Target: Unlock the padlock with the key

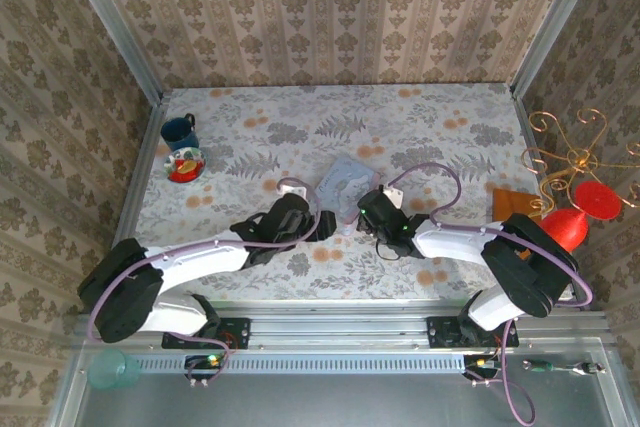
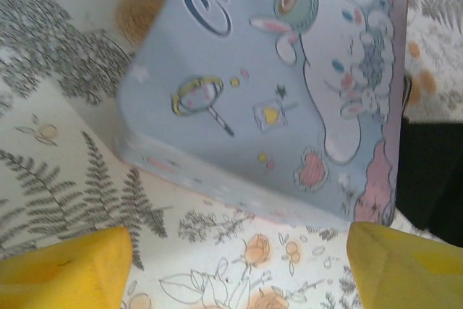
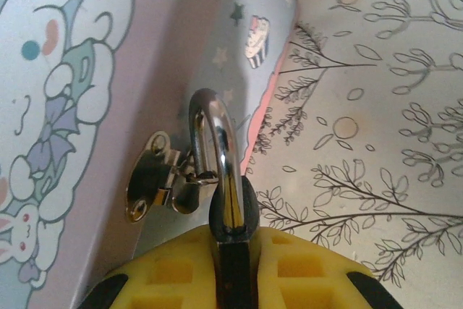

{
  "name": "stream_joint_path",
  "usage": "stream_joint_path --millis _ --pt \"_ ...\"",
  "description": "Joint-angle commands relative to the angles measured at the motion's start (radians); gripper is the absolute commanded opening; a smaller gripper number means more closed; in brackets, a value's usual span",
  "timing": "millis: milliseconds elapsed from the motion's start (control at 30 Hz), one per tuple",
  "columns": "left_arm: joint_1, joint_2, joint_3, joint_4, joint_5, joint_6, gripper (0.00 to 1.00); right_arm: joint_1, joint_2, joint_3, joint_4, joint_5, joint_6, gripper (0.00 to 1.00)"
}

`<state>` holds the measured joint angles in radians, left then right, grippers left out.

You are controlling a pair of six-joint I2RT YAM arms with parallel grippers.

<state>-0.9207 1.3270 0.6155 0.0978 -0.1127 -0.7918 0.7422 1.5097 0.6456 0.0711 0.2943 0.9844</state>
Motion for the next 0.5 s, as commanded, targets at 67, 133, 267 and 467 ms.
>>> stream_joint_path --millis 67,133,267,467 --pt "0.055 0.109 0.102 -0.048 0.001 0.012 0.80 -0.003 -0.007 0.013 0.030 -0.046 -0.127 0.16" --pt "0.054 0.168 0.152 -0.096 -0.023 0.021 0.80 -0.013 -0.008 0.023 0.016 -0.056 -0.136 0.18" --pt "0.047 0.239 0.184 -0.181 -0.122 -0.009 0.78 -0.075 0.003 0.026 0.032 -0.144 -0.134 0.19" --pt "0.040 0.260 0.136 -0.167 -0.143 -0.035 0.73 -0.136 0.033 0.060 0.018 -0.227 -0.176 0.22"
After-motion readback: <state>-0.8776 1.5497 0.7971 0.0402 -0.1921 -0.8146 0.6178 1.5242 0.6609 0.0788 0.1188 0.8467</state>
